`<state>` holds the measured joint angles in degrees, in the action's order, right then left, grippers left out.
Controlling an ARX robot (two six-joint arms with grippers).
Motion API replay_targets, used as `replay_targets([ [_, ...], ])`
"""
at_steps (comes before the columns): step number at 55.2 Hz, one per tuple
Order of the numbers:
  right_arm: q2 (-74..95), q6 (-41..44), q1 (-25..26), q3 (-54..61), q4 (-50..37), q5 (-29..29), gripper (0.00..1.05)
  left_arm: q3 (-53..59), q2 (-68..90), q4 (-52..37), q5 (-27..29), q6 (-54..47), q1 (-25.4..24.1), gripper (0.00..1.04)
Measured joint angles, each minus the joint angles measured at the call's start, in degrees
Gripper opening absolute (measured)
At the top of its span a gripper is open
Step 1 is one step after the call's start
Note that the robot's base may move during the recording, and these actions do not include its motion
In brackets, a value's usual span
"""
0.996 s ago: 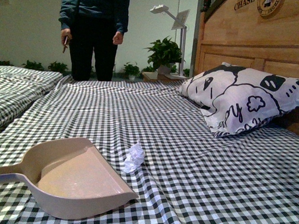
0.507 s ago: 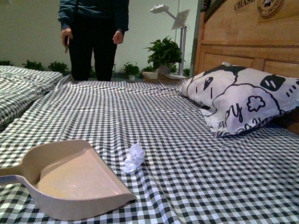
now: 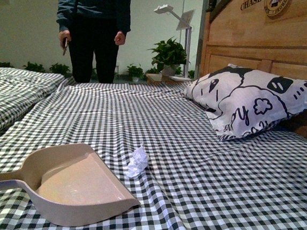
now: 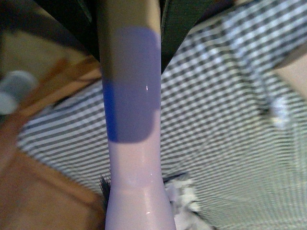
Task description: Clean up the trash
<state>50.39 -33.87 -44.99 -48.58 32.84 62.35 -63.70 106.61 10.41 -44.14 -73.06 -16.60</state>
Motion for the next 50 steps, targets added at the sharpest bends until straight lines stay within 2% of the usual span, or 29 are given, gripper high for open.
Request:
replay_targets([
  [4, 2.47, 2.89, 3.37, -0.17, -2.97, -1.14, 0.2, 0.0, 0.0, 0.0, 0.04, -0.02, 0.0, 0.29],
  [7, 5.49, 7.26, 7.74, -1.14, -7.8, -8.5, 0.2, 0.0, 0.0, 0.0, 0.02, -0.02, 0.0, 0.29],
  [14, 14.64, 13.49, 14.38, -5.68, -14.01, -21.44, 0.2, 0.0, 0.0, 0.0, 0.02, -0.02, 0.0, 0.29],
  [23, 27.23, 18.62, 17.88, -14.43, -15.5, -30.8, 0.2, 0.0, 0.0, 0.0, 0.02, -0.04, 0.0, 0.29],
  [35, 43.39, 20.39, 20.65, -22.71, -13.44, -39.23, 0.2, 0.0, 0.0, 0.0, 0.02, -0.04, 0.0, 0.29],
  [50, 53.35, 19.96, 20.65, -30.18, -9.14, -42.8, 0.2, 0.0, 0.0, 0.0, 0.02, -0.04, 0.0, 0.29],
])
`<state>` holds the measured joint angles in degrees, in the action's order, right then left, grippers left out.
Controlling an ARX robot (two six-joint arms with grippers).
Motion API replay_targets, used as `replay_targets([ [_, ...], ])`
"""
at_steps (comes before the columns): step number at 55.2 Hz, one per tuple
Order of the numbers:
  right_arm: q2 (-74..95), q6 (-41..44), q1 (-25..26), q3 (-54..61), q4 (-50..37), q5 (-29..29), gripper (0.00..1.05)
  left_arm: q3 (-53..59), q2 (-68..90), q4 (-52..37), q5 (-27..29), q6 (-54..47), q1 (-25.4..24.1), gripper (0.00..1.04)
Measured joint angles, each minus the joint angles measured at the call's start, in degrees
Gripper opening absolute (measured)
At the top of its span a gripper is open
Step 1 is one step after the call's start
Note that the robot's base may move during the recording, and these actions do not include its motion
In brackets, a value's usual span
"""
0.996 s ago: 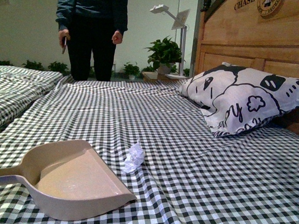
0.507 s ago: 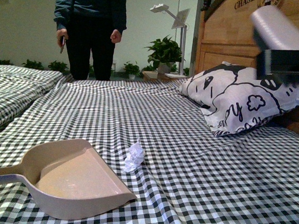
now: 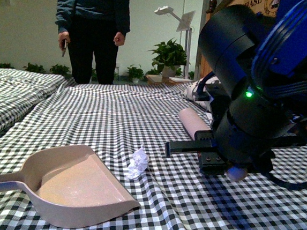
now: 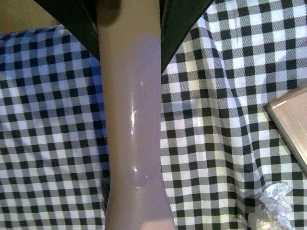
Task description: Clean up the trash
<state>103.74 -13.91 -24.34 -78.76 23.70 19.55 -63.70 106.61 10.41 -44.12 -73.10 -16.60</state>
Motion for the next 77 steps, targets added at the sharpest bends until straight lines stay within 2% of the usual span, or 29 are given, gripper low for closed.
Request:
replay_targets([
  [19, 8.52, -1.36, -3.48, -7.17, 2.99, 0.07, 0.2, 0.0, 0.0, 0.0, 0.0, 0.0, 0.0, 0.29],
  [39, 12.94, -2.19, -3.17, -7.48, 3.13, 1.53, 0.2, 0.0, 0.0, 0.0, 0.0, 0.0, 0.0, 0.29],
  [54, 13.57, -4.61, -4.87, -8.7, 3.02, -0.7, 0.2, 0.0, 0.0, 0.0, 0.0, 0.0, 0.0, 0.29],
  [77, 13.7, -10.71, -11.15, -9.51, 2.73, -8.39, 0.2, 0.0, 0.0, 0.0, 0.0, 0.0, 0.0, 0.29],
])
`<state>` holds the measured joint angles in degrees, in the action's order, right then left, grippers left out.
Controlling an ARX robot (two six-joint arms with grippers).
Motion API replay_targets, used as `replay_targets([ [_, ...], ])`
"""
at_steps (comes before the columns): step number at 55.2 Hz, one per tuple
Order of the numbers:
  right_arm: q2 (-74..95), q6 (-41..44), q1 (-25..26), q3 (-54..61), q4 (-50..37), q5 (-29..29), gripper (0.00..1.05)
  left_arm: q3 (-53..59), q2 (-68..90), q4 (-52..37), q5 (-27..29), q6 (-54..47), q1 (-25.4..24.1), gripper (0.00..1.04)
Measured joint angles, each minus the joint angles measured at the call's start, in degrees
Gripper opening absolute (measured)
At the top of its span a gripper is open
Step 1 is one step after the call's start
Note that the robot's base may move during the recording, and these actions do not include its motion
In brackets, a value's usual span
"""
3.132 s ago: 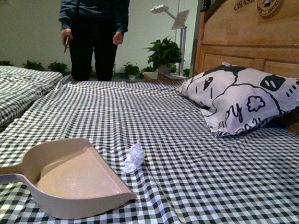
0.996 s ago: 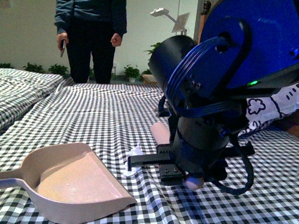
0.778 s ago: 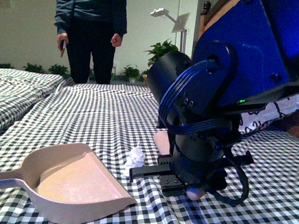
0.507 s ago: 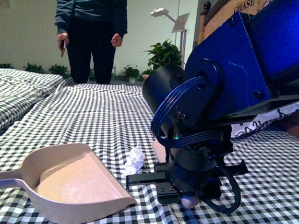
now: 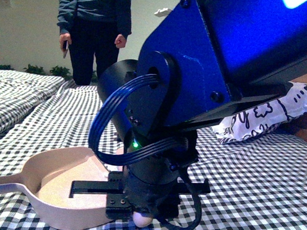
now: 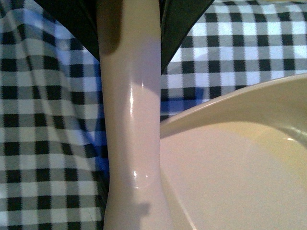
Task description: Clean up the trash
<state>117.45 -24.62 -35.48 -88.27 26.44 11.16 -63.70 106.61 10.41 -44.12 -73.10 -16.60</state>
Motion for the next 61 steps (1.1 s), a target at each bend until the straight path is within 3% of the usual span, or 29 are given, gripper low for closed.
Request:
replay_targets([
  [12, -7.87, -4.31, -4.5, 2.62, -0.07, -5.38, 0.2, 0.0, 0.0, 0.0, 0.0, 0.0, 0.0, 0.29],
  [29, -15.34, -4.46, -5.57, 5.05, -0.7, -2.99, 0.2, 0.0, 0.0, 0.0, 0.02, 0.0, 0.0, 0.29],
  [45, -19.89, 0.22, 2.78, 11.08, -7.08, 6.05, 0.2, 0.0, 0.0, 0.0, 0.0, 0.0, 0.0, 0.29],
  [61, -25.79, 3.32, 11.02, 16.24, -10.19, 7.76, 0.2, 0.0, 0.0, 0.0, 0.02, -0.02, 0.0, 0.29],
])
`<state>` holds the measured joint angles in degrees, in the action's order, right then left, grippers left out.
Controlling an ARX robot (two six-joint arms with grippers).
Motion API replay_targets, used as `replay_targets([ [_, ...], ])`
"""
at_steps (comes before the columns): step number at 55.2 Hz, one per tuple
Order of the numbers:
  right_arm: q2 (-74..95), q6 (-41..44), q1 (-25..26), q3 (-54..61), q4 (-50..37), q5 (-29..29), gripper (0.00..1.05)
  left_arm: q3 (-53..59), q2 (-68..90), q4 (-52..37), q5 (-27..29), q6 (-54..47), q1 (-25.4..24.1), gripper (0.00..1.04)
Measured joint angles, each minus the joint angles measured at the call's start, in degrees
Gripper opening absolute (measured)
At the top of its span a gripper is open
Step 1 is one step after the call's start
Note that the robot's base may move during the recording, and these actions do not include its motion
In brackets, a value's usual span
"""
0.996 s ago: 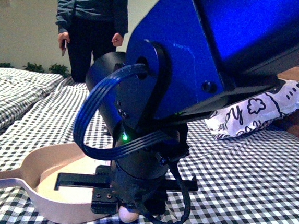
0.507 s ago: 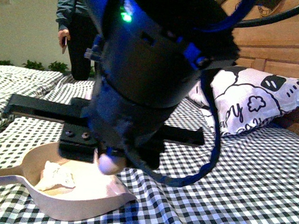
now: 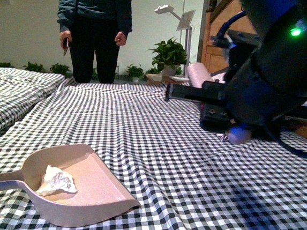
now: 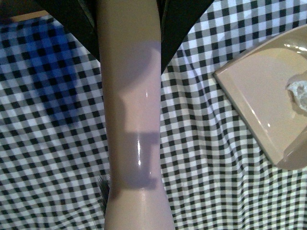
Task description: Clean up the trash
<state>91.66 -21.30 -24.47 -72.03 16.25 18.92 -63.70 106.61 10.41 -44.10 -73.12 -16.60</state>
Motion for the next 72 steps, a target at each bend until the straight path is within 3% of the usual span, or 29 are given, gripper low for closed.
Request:
replay_targets([
  [6, -1.46, 0.07, 1.31, 1.44, -0.09, 0.04, 0.2, 0.0, 0.0, -0.02, -0.02, 0.0, 0.0, 0.29],
  [9, -1.75, 0.09, 1.46, 1.86, -0.09, 0.04, 0.2, 1.75, 0.0, -4.66, -1.01, 2.45, 0.0, 0.29],
  [16, -2.16, 0.09, 1.4, 2.45, -0.24, -0.09, 0.2, 3.63, 0.04, -19.34, 0.96, 15.04, 0.26, 0.29],
  [23, -3.37, 0.04, 1.57, 2.47, -0.42, 0.48, 0.2, 1.81, 0.02, -24.79, 5.97, 27.78, 0.57, 0.29],
  [34, -7.93, -0.07, 2.51, 2.67, -0.46, 2.16, 0.2, -5.29, -2.51, -23.45, 16.92, 45.51, 0.63, 0.29],
  [41, -12.24, -0.11, 2.97, 3.63, -1.4, 2.34, 0.2, -8.74, -7.93, -18.29, 19.87, 54.64, -0.39, 0.29],
  [55, -21.38, 0.09, 1.2, 8.0, -4.61, 4.35, 0.2, -8.79, -22.25, -11.04, 16.74, 66.79, -4.04, 0.29],
  [72, -33.42, -0.07, -4.04, 14.71, -5.77, 10.73, 0.2, -0.59, -39.5, -5.11, 6.84, 70.01, -9.79, 0.29],
])
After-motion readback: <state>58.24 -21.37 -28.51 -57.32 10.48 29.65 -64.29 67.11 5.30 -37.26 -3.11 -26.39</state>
